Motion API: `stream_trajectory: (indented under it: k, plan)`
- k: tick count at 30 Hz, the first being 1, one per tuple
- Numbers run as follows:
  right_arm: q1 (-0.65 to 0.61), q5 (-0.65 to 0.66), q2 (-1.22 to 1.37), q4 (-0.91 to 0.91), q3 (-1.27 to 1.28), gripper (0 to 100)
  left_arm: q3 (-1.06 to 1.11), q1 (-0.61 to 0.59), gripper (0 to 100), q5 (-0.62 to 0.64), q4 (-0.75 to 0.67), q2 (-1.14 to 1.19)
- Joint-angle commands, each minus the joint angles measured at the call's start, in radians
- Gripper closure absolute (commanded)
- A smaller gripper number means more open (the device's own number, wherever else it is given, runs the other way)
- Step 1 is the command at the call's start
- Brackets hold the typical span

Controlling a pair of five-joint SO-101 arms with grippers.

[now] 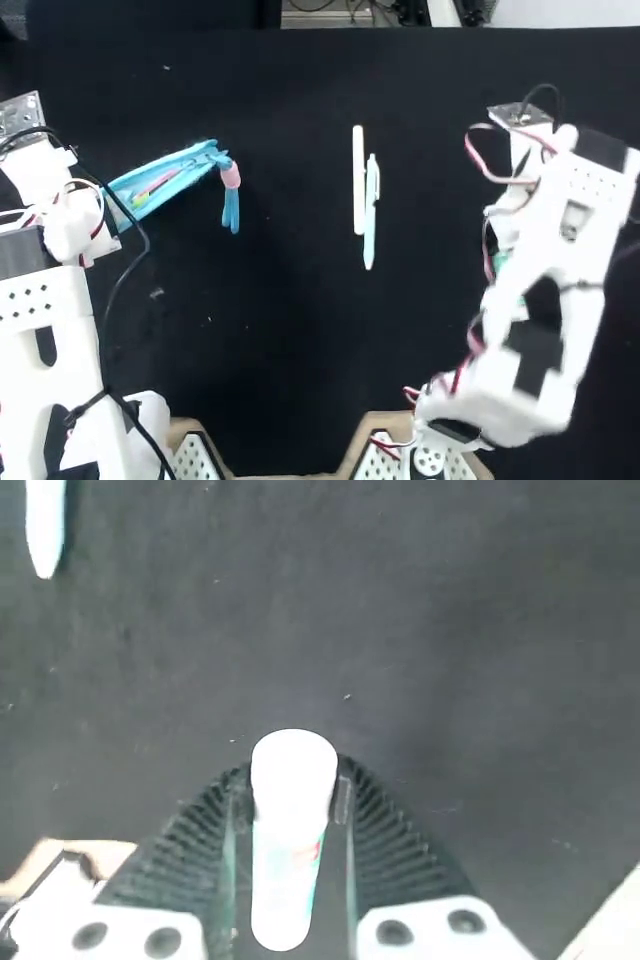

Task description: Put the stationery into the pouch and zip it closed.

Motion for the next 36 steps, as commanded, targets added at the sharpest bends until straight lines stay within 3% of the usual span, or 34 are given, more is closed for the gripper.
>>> stream_trajectory:
  k: [1, 10, 20, 32, 36]
  plan:
    - [-0.052, -0.015, -0.302, -0.098, 0.143, 98.8, -0.008, 0.062, 97, -0.026, 0.043, 0.003]
    - [-0.328, -0.232, -0.82, -0.209, 0.38, 98.8, 0.019, 0.193, 97, -0.104, 0.084, -0.236]
    - [-0.792, -0.439, -1.224, -0.265, 0.423, 98.7, 0.039, 0.367, 97, -0.144, 0.106, -0.328]
    - [-1.178, -0.477, -1.484, -0.83, 0.791, 98.7, 0.039, 0.375, 97, -0.141, 0.104, -0.328]
    - [-1.243, -0.473, -1.544, -0.994, 0.955, 98.7, 0.045, 0.375, 97, -0.132, 0.104, -0.328]
